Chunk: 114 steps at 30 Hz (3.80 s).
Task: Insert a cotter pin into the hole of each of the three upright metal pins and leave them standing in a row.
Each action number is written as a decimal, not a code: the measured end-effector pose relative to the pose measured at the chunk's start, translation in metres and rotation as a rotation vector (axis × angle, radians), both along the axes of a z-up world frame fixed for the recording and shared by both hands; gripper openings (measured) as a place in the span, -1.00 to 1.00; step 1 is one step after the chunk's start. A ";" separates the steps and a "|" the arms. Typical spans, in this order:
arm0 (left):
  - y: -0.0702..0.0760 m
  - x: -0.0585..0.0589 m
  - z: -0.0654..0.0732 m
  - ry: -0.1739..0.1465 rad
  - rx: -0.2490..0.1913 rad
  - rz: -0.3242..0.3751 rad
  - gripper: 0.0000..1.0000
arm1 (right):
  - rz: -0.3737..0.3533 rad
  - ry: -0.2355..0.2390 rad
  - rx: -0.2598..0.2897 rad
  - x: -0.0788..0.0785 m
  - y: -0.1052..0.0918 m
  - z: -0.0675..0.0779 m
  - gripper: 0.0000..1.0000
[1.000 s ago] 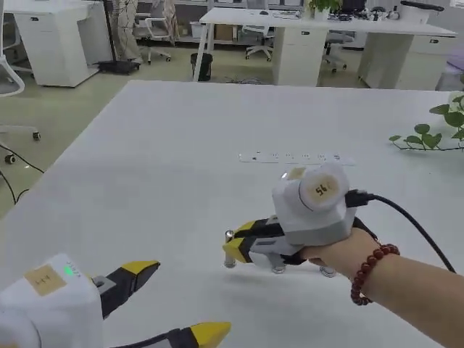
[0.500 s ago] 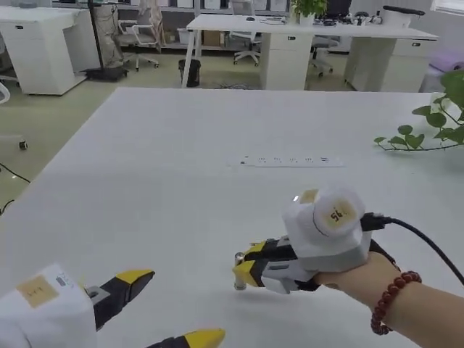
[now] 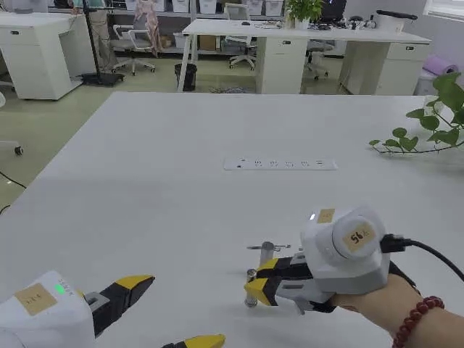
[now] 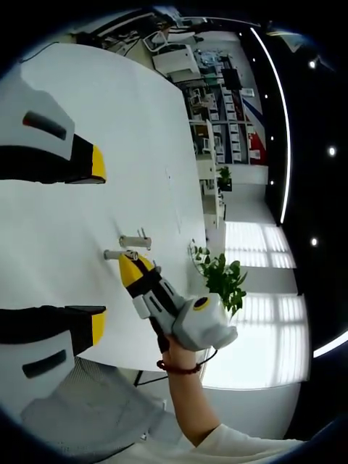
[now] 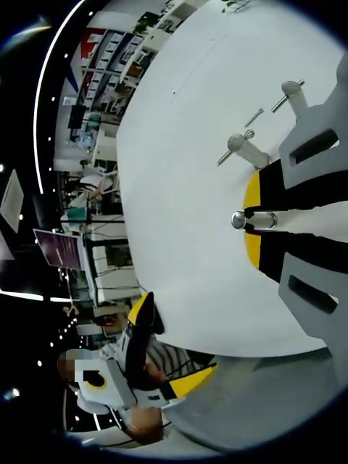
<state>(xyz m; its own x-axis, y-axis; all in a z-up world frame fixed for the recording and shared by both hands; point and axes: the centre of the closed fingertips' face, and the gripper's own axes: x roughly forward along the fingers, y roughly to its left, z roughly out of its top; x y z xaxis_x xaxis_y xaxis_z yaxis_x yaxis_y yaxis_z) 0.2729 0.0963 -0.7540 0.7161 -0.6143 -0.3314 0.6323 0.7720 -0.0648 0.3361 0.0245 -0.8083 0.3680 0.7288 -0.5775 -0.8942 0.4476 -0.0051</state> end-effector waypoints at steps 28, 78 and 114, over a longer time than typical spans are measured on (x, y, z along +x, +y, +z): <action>-0.003 -0.001 -0.001 0.001 0.006 -0.008 0.34 | 0.042 -0.010 -0.020 -0.018 -0.008 -0.015 -0.80; -0.002 0.001 0.001 -0.010 0.007 -0.004 0.43 | -0.063 0.065 0.092 0.027 -0.026 0.058 -0.43; -0.001 0.014 -0.008 -0.015 0.020 -0.023 0.37 | 0.014 0.169 -0.242 0.113 -0.061 -0.010 -0.57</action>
